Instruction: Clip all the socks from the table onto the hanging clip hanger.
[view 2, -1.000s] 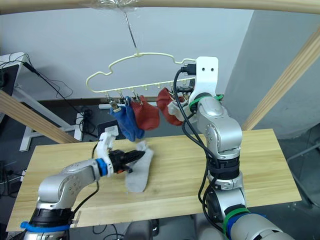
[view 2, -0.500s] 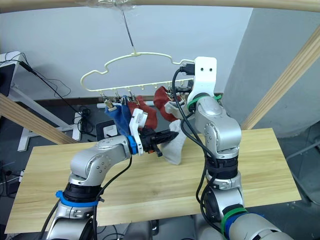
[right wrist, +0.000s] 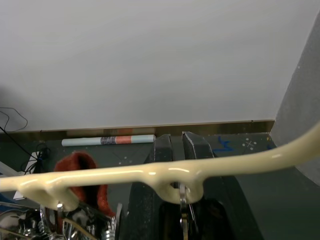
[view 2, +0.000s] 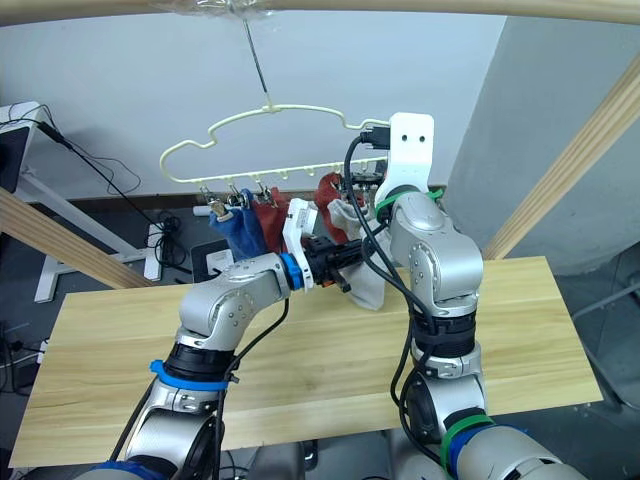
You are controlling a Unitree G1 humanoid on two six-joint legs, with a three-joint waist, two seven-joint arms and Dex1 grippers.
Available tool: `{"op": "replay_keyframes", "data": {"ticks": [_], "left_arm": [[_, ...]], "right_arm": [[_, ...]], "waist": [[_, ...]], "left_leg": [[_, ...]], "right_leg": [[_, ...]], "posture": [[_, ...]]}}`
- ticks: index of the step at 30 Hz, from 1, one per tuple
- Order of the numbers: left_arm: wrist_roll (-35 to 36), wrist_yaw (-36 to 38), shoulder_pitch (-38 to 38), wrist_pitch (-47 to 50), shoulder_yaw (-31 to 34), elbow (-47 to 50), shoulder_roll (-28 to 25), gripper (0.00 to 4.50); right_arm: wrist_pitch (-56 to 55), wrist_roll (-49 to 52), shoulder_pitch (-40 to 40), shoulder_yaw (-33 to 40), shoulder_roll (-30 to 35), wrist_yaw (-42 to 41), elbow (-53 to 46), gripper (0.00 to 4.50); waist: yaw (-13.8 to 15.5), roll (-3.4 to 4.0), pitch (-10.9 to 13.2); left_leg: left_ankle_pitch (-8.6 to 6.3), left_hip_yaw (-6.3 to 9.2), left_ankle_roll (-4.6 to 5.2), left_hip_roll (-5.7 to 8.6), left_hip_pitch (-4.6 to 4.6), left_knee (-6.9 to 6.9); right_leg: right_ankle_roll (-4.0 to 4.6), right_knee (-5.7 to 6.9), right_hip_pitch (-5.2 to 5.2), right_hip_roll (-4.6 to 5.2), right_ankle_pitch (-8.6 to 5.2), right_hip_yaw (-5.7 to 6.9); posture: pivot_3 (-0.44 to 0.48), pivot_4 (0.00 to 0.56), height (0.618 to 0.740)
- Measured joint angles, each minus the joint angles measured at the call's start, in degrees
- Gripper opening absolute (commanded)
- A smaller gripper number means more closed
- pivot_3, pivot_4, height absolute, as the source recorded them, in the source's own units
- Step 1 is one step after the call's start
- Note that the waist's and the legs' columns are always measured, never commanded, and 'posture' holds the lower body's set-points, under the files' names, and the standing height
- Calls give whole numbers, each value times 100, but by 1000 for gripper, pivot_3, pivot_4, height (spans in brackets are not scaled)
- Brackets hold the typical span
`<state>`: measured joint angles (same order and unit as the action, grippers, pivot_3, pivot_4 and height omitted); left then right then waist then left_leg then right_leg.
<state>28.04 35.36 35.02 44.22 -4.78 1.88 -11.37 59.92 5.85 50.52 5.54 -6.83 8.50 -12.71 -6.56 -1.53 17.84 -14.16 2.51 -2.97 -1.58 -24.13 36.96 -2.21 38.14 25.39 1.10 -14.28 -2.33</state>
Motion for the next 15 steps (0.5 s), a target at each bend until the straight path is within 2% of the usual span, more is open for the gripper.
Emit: {"op": "replay_keyframes", "data": {"ticks": [15], "left_arm": [[-164, -105, 441, -366, 15, -492, 417, 37]], "right_arm": [[62, 2, 1, 6, -35, 29, -27, 0]], "waist": [[6, 0, 1]], "left_leg": [[0, 7, 0, 3, -10, 2]], "right_leg": [[-3, -5, 1, 2, 2, 6]], "posture": [[-204, 344, 740]]}}
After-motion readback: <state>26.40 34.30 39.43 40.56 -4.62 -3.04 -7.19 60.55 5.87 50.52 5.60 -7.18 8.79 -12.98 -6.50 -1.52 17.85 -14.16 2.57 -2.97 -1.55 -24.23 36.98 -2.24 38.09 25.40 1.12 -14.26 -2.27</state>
